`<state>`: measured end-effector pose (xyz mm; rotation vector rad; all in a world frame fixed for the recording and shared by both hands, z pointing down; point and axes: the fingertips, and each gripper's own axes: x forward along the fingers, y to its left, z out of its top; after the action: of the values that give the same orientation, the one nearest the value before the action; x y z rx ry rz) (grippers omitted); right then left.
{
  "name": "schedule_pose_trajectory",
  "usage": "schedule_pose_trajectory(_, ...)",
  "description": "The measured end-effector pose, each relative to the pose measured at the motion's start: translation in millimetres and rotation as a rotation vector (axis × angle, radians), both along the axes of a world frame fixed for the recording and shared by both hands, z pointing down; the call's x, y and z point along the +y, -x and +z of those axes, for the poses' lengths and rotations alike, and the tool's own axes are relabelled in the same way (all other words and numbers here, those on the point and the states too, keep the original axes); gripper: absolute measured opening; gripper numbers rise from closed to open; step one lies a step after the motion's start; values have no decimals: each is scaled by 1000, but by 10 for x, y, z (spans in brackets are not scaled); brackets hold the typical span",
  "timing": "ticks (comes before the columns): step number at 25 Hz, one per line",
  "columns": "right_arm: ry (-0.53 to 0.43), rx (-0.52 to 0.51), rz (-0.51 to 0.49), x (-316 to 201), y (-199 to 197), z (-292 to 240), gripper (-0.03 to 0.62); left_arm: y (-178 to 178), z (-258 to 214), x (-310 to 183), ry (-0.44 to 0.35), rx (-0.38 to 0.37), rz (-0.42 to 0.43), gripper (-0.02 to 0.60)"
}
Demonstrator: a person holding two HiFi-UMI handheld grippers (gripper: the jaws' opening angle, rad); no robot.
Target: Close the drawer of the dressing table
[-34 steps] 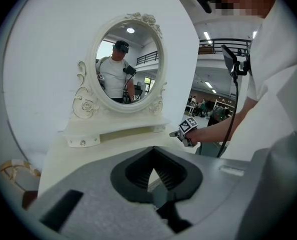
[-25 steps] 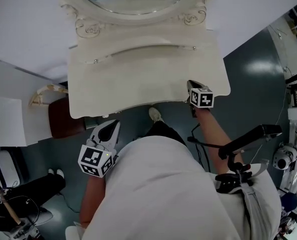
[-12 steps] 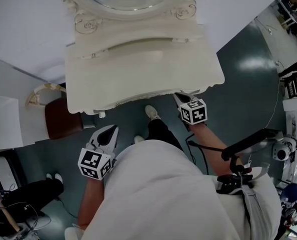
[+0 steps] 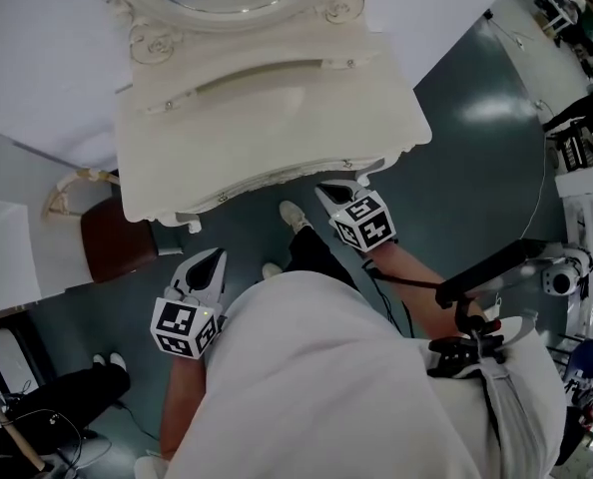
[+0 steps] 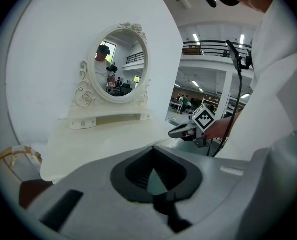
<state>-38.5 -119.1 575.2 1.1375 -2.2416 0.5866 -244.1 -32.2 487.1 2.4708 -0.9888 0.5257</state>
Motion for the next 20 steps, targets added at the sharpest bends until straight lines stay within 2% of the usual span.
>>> schedule_pose_trajectory(10,5,-6,-24,263,35,-8,-3,-72,103,160,13,1,15,3)
schedule_pose_trajectory(20,-6,-3,-30,256,-3,-69,-5,-170,102,144,16,2,27,3)
